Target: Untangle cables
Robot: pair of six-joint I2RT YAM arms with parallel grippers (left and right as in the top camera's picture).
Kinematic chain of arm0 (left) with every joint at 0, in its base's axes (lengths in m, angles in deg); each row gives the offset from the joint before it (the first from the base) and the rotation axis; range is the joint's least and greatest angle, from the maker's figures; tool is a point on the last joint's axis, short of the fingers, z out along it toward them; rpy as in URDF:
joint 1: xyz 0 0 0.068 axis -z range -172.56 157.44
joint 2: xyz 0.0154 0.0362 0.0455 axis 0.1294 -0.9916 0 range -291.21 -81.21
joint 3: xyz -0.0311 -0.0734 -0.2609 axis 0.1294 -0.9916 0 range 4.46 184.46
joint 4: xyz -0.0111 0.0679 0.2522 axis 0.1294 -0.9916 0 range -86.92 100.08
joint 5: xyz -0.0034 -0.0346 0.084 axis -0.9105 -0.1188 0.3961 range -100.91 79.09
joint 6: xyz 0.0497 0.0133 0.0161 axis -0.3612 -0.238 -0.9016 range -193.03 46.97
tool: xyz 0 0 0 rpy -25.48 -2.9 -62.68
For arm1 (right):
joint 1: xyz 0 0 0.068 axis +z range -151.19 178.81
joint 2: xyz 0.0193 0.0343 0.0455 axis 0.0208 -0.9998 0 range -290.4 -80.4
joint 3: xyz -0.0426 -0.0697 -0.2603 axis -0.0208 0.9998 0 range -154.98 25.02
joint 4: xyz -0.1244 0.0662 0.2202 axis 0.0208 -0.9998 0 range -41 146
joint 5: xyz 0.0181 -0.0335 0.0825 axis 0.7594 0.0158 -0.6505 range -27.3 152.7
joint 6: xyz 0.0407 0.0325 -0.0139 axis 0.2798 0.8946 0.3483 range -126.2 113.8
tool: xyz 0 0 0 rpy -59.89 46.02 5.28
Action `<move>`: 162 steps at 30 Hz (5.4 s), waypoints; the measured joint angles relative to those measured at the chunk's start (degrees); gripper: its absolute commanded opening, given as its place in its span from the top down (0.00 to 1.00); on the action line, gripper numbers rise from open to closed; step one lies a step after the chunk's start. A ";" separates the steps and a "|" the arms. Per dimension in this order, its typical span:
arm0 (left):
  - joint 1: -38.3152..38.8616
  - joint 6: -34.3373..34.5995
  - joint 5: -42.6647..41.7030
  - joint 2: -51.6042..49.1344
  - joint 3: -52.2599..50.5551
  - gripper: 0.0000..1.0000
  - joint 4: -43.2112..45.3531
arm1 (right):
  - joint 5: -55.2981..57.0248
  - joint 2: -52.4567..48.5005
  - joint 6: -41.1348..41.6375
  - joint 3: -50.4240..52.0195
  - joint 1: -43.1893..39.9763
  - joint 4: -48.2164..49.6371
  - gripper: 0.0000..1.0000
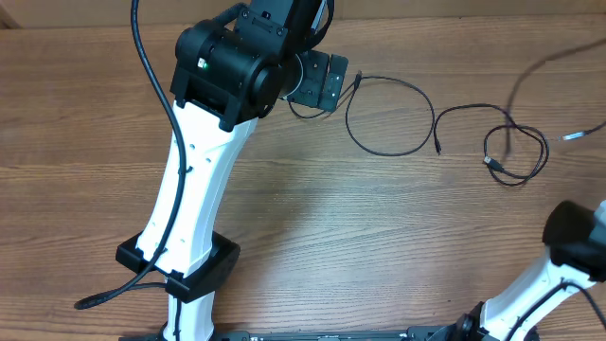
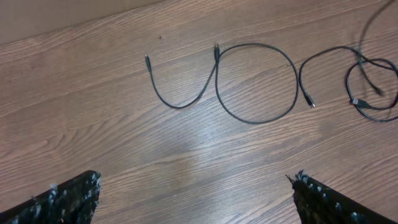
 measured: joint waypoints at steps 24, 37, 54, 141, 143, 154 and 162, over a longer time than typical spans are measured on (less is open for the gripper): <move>0.00 0.00 -0.07 0.00 0.00 0.00 0.04 | -14.25 -4.70 4.35 1.53 -20.31 -1.27 0.96; 0.00 0.04 -0.04 0.00 0.00 0.00 0.66 | -24.52 3.32 3.82 -1.33 -12.31 -0.22 0.96; 0.00 0.04 -0.07 0.00 0.00 0.00 0.66 | -24.55 15.04 3.21 -4.02 -18.36 -0.17 0.96; 0.00 0.04 -1.31 0.00 0.00 0.00 0.02 | -11.08 23.02 8.57 39.82 -6.27 -8.11 0.00; 0.00 0.04 -1.33 0.00 0.00 0.00 0.00 | -11.61 24.17 8.26 39.85 -5.16 -11.63 0.00; 0.00 0.04 -1.53 0.00 0.00 0.00 -0.02 | -10.58 51.87 7.08 45.18 -3.58 -11.37 0.00; 0.00 0.02 -1.70 0.00 0.00 0.01 -0.02 | -9.66 67.60 8.50 69.85 -3.58 -1.03 0.00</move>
